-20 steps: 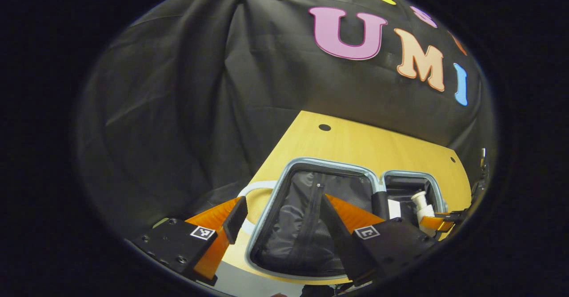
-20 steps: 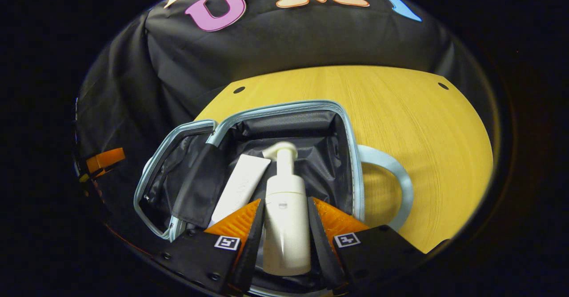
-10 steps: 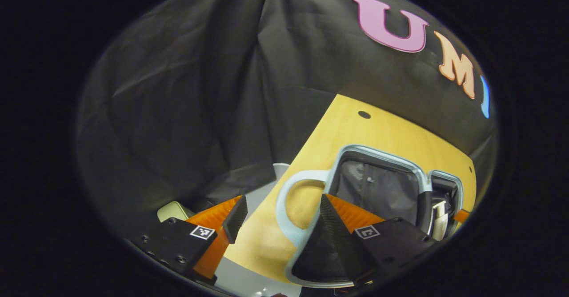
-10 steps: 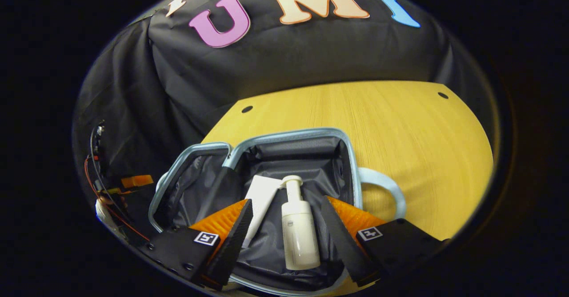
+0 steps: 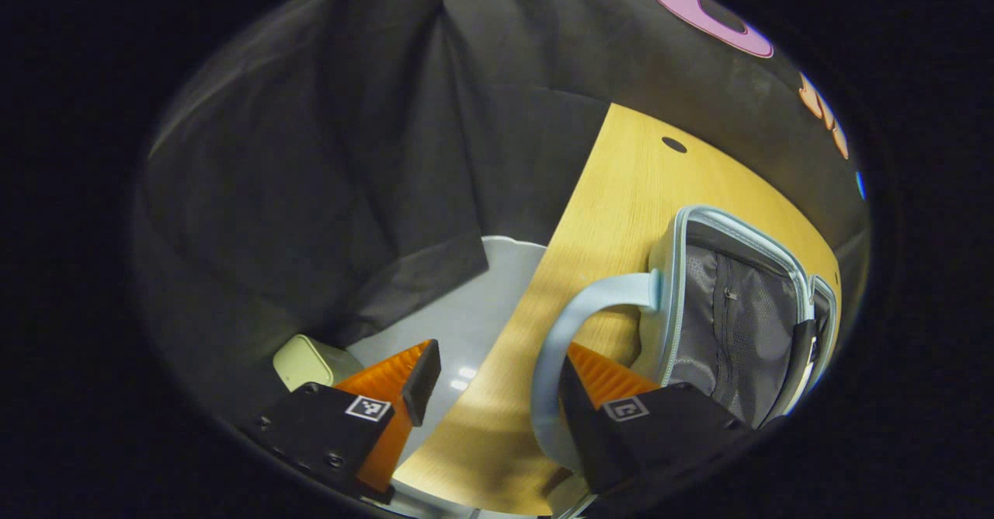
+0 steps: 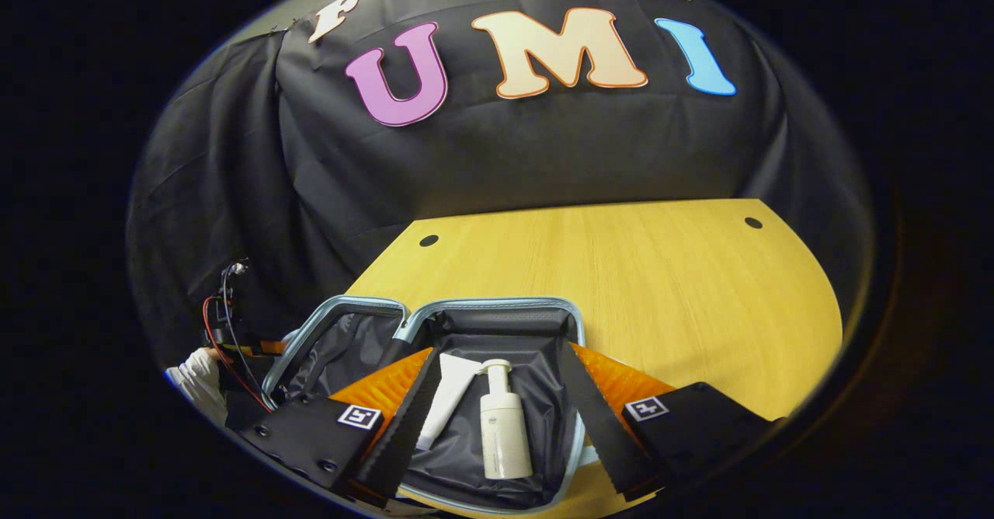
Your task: First open the suitcase, pack the skin care products into it, and then close the suitcase.
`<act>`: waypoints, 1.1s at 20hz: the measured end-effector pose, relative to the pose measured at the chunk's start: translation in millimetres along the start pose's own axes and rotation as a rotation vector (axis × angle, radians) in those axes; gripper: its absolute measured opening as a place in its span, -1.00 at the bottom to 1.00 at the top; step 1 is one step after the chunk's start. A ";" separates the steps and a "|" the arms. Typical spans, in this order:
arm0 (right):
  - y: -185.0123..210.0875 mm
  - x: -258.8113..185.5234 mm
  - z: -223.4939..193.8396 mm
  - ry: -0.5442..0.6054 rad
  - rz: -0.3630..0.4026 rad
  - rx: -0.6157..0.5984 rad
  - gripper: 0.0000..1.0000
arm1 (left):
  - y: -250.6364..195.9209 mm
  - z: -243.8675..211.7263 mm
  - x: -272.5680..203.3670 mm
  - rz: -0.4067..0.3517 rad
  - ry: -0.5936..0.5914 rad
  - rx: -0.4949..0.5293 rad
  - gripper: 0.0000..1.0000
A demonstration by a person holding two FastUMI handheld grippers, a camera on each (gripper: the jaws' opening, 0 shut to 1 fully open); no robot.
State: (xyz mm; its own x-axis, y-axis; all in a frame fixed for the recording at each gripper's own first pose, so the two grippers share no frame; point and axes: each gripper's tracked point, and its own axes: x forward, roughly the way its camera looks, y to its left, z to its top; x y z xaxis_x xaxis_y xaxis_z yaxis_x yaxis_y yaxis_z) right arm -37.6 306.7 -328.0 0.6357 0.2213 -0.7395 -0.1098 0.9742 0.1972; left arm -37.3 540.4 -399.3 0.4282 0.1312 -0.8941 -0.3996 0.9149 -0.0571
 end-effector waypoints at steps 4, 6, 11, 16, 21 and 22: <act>-8.4 -6.3 3.6 -0.017 -0.021 -0.008 0.96 | -18.6 -5.5 3.5 -0.018 0.023 0.015 -0.47; -11.2 -11.3 6.9 -0.030 -0.021 -0.006 0.95 | -20.6 0.1 -2.9 0.006 0.028 0.041 -0.78; -22.0 -22.9 10.4 -0.072 -0.003 -0.026 0.96 | -33.5 31.0 -51.9 0.053 -0.069 0.137 -0.98; -25.8 -37.6 26.3 -0.116 0.064 -0.079 0.95 | -65.2 60.2 -122.8 0.050 -0.181 0.158 -1.00; -36.5 -51.5 47.9 -0.173 0.114 -0.104 0.95 | -118.4 69.9 -184.3 0.000 -0.289 0.196 -1.00; -40.3 -53.7 52.6 -0.183 0.119 -0.101 0.95 | -130.3 71.5 -195.0 -0.007 -0.304 0.213 -1.00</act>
State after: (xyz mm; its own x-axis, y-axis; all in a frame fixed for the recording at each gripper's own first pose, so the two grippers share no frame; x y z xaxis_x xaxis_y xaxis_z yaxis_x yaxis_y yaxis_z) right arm -27.1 253.2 -262.4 0.7404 0.3321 -0.5844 -0.2621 0.9432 0.2040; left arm -10.8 422.9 -185.8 0.6644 0.2023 -0.7195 -0.2316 0.9710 0.0592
